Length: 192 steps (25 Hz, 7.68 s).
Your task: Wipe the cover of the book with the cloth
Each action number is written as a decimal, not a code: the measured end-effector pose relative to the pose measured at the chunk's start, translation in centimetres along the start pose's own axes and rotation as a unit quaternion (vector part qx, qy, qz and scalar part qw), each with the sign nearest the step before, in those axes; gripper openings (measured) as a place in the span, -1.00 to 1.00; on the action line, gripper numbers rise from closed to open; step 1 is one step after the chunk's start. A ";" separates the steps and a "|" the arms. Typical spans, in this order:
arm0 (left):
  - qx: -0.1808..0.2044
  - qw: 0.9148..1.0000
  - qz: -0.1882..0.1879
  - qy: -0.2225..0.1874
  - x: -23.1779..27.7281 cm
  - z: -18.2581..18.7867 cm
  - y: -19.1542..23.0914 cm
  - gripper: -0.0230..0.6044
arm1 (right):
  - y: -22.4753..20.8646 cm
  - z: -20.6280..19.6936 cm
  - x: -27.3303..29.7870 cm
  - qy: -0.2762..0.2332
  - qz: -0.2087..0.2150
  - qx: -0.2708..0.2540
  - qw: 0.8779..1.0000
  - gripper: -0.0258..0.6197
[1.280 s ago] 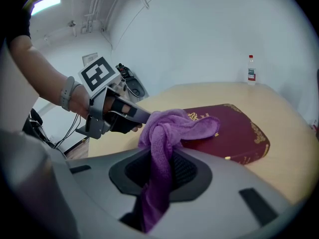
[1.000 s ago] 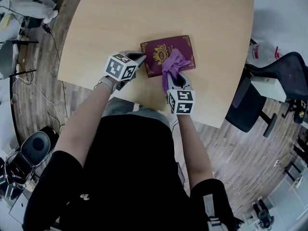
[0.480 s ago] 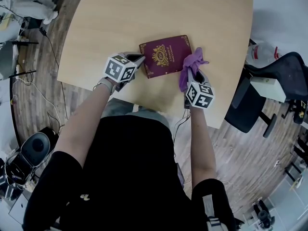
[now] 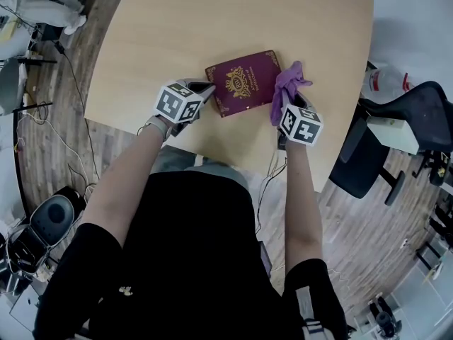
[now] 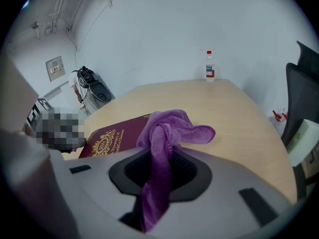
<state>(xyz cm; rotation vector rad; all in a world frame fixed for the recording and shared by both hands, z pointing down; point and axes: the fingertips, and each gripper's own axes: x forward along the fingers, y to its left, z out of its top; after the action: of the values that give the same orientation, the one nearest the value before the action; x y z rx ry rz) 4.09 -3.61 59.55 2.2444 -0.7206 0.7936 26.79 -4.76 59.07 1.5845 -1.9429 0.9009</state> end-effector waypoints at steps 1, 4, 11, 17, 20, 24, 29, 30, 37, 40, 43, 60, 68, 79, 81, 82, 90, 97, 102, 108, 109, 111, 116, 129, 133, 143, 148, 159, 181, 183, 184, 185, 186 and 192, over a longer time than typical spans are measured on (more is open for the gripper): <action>0.000 1.000 0.000 0.000 0.0 0.0 0.0 -0.86 | 0.0 0.3 0.3 0.004 0.000 -0.004 1.000 -0.63; -0.001 1.000 -0.001 -0.002 0.0 0.1 -0.1 -0.86 | 0.4 1.2 1.2 0.013 0.003 -0.012 1.000 -0.63; -0.003 1.000 -0.006 -0.004 0.0 0.1 0.0 -0.86 | 1.0 2.3 2.6 0.033 0.000 -0.014 0.999 -0.62; -0.004 1.000 -0.016 -0.005 0.1 0.0 -0.1 -0.86 | 1.5 2.6 3.2 0.041 -0.020 -0.028 0.999 -0.62; -0.003 1.000 -0.021 -0.005 0.2 -0.1 -0.1 -0.86 | 1.8 2.8 3.4 0.043 -0.028 -0.035 0.998 -0.62; -0.007 0.999 -0.036 -0.005 0.1 0.0 -0.1 -0.86 | 2.6 2.9 3.7 0.041 -0.031 -0.041 0.998 -0.63; 0.001 0.999 -0.053 -0.005 0.3 0.0 -0.3 -0.86 | 2.9 2.9 3.8 0.041 -0.039 -0.034 0.998 -0.63; 0.003 0.998 -0.054 -0.006 0.3 0.0 -0.3 -0.86 | 3.1 2.8 3.9 0.042 -0.039 -0.031 0.998 -0.63; 0.013 0.996 -0.088 0.003 0.3 -0.1 -0.4 -0.86 | 5.3 2.6 4.3 0.044 -0.049 -0.018 0.998 -0.63; 0.021 0.994 -0.107 0.015 0.3 -0.2 -0.6 -0.86 | 6.1 2.3 4.3 0.044 -0.058 -0.012 0.997 -0.63; 0.017 0.992 -0.123 0.029 0.3 -0.1 -0.5 -0.86 | 6.7 2.1 4.4 0.043 -0.068 -0.003 0.997 -0.63; 0.046 0.983 -0.177 0.030 1.1 2.0 0.9 -0.86 | 11.6 0.0 3.9 0.035 -0.103 0.029 0.994 -0.63; 0.026 0.983 -0.183 0.020 1.1 1.9 1.0 -0.87 | 16.0 -1.9 3.5 0.037 -0.082 0.016 0.996 -0.63; 0.028 0.983 -0.179 0.009 1.1 2.0 0.9 -0.87 | 18.5 -3.8 2.3 0.043 -0.053 0.019 0.998 -0.63; 0.027 0.983 -0.179 0.008 1.1 2.1 0.9 -0.87 | 18.5 -4.0 2.0 0.046 -0.044 0.020 0.998 -0.63; 0.027 0.984 -0.178 0.008 1.1 2.1 0.9 -0.87 | 18.5 -4.2 1.9 0.049 -0.041 0.021 0.998 -0.63; 0.032 0.984 -0.175 0.007 1.1 2.0 0.8 -0.87 | 15.4 -5.1 0.5 0.051 -0.049 0.039 0.997 -0.64; 0.037 0.985 -0.169 0.009 1.1 1.9 1.0 -0.87 | 12.0 -4.2 0.5 0.043 -0.066 0.062 0.995 -0.64; 0.042 0.986 -0.161 0.010 1.0 1.9 1.0 -0.87 | 9.1 -2.9 0.7 0.040 -0.072 0.073 0.994 -0.64; 0.026 0.988 -0.150 0.005 0.9 1.9 1.2 -0.87 | 5.2 -0.7 1.4 0.038 -0.081 0.076 0.993 -0.64; 0.024 0.988 -0.149 0.005 0.8 1.9 1.2 -0.87 | 4.6 -0.4 1.5 0.038 -0.083 0.074 0.993 -0.64; 0.021 0.989 -0.148 0.003 0.8 1.9 1.3 -0.87 | 3.6 0.3 1.8 0.041 -0.087 0.066 0.993 -0.64; 0.006 0.989 -0.147 -0.003 0.6 1.7 1.5 -0.87 | 1.9 2.0 3.0 0.045 -0.094 0.061 0.993 -0.64; -0.008 0.993 -0.116 -0.014 0.4 1.7 1.7 -0.86 | 1.5 5.1 6.0 0.050 -0.091 0.056 0.993 -0.64; -0.027 0.992 -0.122 -0.011 -0.1 1.1 0.8 -0.86 | 1.7 5.5 6.4 0.049 -0.098 0.052 0.993 -0.64; -0.017 0.983 -0.181 0.005 0.5 -1.5 -4.2 -0.86 | 1.9 5.8 6.9 0.049 -0.107 0.046 0.992 -0.64; 0.011 0.984 -0.177 0.001 0.7 -1.7 -4.4 -0.86 | 2.0 6.0 7.0 0.046 -0.111 0.038 0.992 -0.64; 0.022 0.983 -0.185 -0.002 0.7 -1.7 -4.5 -0.87 | 3.1 6.8 8.0 0.048 -0.094 0.027 0.994 -0.64; 0.022 0.980 -0.196 -0.006 0.7 -1.5 -4.7 -0.87 | 11.7 6.8 10.1 0.052 -0.023 -0.074 0.996 -0.64; 0.022 0.980 -0.197 -0.006 0.8 -1.5 -4.7 -0.87 | 12.6 6.5 10.2 0.058 -0.012 -0.087 0.994 -0.64; 0.022 0.980 -0.197 -0.006 0.8 -1.5 -4.8 -0.87 | 13.1 6.3 10.3 0.061 -0.007 -0.094 0.994 -0.64; 0.022 0.980 -0.198 -0.007 0.8 -1.5 -4.8 -0.87 | 13.5 6.2 10.3 0.063 -0.002 -0.100 0.993 -0.64; 0.021 0.980 -0.199 -0.007 0.8 -1.5 -4.8 -0.87 | 13.9 6.0 10.3 0.064 0.002 -0.105 0.992 -0.64; 0.017 0.979 -0.203 -0.008 0.7 -1.5 -4.8 -0.87 | 16.4 5.3 10.2 0.067 0.026 -0.125 0.990 -0.64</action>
<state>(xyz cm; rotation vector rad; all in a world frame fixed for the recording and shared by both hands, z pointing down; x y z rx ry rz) 7.27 0.34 59.11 2.3224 -0.2400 0.5889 8.81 -13.54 59.67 1.3043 -1.9248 0.7299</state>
